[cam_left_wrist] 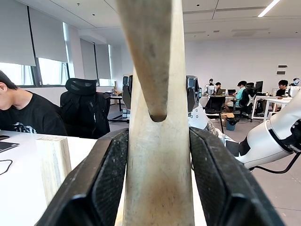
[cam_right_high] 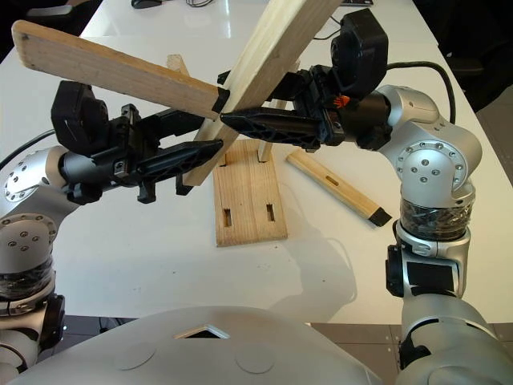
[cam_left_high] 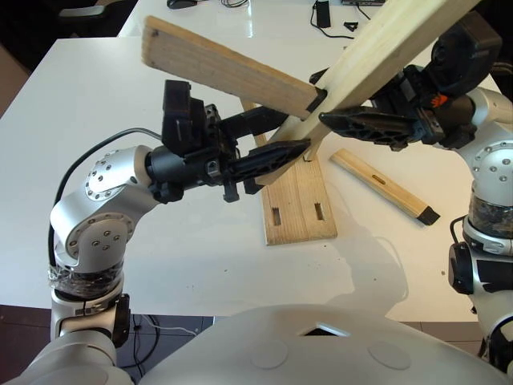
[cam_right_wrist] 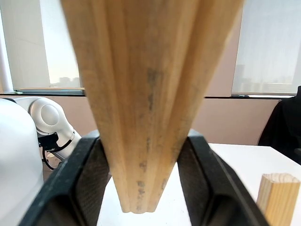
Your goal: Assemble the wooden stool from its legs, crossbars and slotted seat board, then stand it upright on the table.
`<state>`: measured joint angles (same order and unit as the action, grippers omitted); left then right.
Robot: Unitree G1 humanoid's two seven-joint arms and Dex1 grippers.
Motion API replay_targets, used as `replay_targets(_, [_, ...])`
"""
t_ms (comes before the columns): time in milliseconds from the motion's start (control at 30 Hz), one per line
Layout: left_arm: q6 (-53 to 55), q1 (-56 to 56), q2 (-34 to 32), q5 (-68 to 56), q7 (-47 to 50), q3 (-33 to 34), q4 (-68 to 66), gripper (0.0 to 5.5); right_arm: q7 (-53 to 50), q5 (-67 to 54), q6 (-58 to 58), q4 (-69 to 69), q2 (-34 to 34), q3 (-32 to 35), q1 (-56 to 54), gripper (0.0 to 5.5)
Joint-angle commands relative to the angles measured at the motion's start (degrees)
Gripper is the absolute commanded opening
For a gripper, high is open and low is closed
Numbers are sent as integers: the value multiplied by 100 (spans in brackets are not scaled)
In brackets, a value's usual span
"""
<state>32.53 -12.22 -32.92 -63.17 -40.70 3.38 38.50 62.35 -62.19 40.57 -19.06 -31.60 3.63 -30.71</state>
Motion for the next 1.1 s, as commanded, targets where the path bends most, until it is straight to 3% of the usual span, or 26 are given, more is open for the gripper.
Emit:
replay_targets(33, [-7,-129,21,118,125,35,-56,199,84,204,-88,-30,-66,-11,36,202])
replay_targets(167, [84,-45,-90,607,173,-207,-185,199,-164,-193,17,185,-1,413,-166,202])
replay_targets(200, [67,25,-137,782,129,-299,-190,238,-211,-249,31,232,7,487,-216,202])
replay_targets(333, [-219,448,-454,1870,-172,-771,-411,294,-262,-284,140,279,-186,694,-112,200])
replay_targets(500, [-630,1040,-583,2497,-569,-797,-799,298,123,54,149,264,-758,781,335,200])
replay_targets(733, [-1260,1487,-625,3506,-829,-1047,-1466,298,1181,1279,-401,329,-1582,320,1080,200])
replay_targets(1100, [-1465,1681,-597,4017,-948,-1106,-1744,298,1780,2432,-1369,337,-1641,-412,1563,200])
